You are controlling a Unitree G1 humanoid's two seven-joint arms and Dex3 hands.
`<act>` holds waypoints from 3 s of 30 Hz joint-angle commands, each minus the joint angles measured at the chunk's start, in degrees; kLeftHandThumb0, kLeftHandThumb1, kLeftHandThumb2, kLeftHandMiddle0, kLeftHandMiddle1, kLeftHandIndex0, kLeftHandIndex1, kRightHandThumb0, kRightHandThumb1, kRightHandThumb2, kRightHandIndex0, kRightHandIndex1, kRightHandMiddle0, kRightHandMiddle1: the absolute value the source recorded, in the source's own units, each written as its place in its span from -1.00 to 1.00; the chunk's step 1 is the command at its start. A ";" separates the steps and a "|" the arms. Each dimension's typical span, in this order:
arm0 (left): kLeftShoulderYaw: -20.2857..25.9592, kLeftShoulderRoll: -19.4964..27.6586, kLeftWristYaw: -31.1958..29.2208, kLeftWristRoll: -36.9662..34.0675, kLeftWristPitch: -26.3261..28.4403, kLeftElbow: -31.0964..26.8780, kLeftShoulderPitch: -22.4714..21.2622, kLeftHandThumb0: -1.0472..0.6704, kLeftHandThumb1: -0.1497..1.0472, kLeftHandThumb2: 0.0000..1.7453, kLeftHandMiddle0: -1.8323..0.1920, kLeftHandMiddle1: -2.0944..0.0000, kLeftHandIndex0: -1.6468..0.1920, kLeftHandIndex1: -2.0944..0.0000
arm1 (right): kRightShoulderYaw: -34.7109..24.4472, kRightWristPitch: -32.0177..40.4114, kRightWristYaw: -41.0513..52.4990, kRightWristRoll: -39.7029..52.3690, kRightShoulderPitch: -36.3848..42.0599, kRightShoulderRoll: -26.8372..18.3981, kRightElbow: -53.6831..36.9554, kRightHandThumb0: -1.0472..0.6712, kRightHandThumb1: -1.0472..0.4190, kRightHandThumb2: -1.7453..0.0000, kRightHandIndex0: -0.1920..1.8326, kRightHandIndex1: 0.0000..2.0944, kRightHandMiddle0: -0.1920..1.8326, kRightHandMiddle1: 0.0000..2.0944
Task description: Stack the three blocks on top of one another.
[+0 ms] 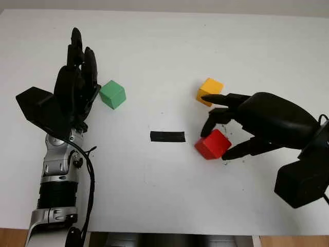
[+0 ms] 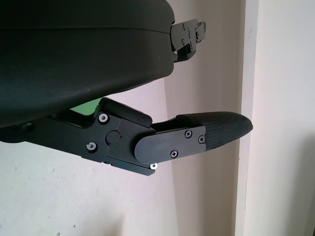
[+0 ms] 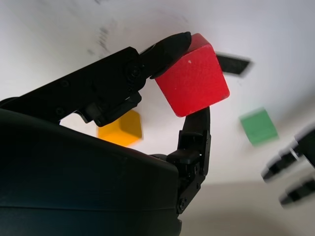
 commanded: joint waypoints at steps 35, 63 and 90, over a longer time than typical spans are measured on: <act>-0.04 -0.59 0.92 -0.15 0.52 -1.55 1.04 -0.66 1.00 -0.34 0.95 0.95 0.99 0.95 | 10.89 36.23 0.33 4.02 -8.45 18.66 -1.94 -0.28 -0.83 0.94 -0.62 -0.97 -0.45 0.53; 0.16 -0.20 0.37 -0.14 0.15 -1.05 0.41 -0.67 1.00 -0.34 0.96 0.95 1.00 0.96 | 12.68 20.83 -1.36 -4.93 -7.70 15.15 5.06 -0.27 -0.82 0.94 -0.57 -0.94 -0.40 0.56; -0.02 -0.69 1.17 0.14 0.10 -1.48 0.84 -0.67 1.00 -0.36 0.95 0.95 0.99 0.96 | 14.59 8.25 -2.74 -16.93 -7.70 10.17 5.89 -0.43 -0.82 0.94 -0.76 -0.99 -0.72 -0.40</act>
